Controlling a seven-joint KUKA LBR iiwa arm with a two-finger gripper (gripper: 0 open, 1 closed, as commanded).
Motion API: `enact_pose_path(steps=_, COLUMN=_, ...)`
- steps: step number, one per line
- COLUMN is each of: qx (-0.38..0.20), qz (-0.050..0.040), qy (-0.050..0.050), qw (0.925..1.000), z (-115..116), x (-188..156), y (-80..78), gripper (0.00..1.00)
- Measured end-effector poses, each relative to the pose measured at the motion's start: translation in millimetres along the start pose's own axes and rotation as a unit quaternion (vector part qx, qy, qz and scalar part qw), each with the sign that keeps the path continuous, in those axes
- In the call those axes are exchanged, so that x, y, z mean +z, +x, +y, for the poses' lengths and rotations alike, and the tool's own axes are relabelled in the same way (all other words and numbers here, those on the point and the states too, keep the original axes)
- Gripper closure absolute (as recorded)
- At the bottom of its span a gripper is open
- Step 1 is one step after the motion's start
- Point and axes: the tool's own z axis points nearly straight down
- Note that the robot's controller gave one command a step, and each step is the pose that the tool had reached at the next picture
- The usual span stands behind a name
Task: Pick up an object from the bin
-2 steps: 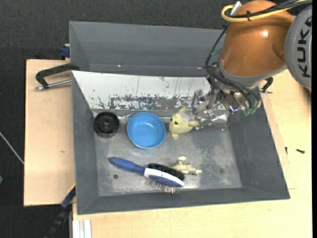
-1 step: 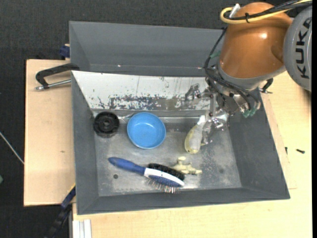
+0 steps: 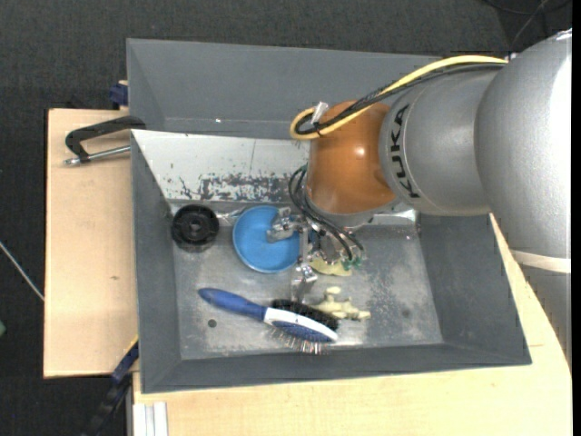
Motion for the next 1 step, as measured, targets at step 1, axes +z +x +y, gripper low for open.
enact_pose_path(steps=1, qx=0.000, qz=-0.0042, qy=0.000, qw=1.0000, z=-0.7, x=-6.9, y=-2.6, gripper=1.00)
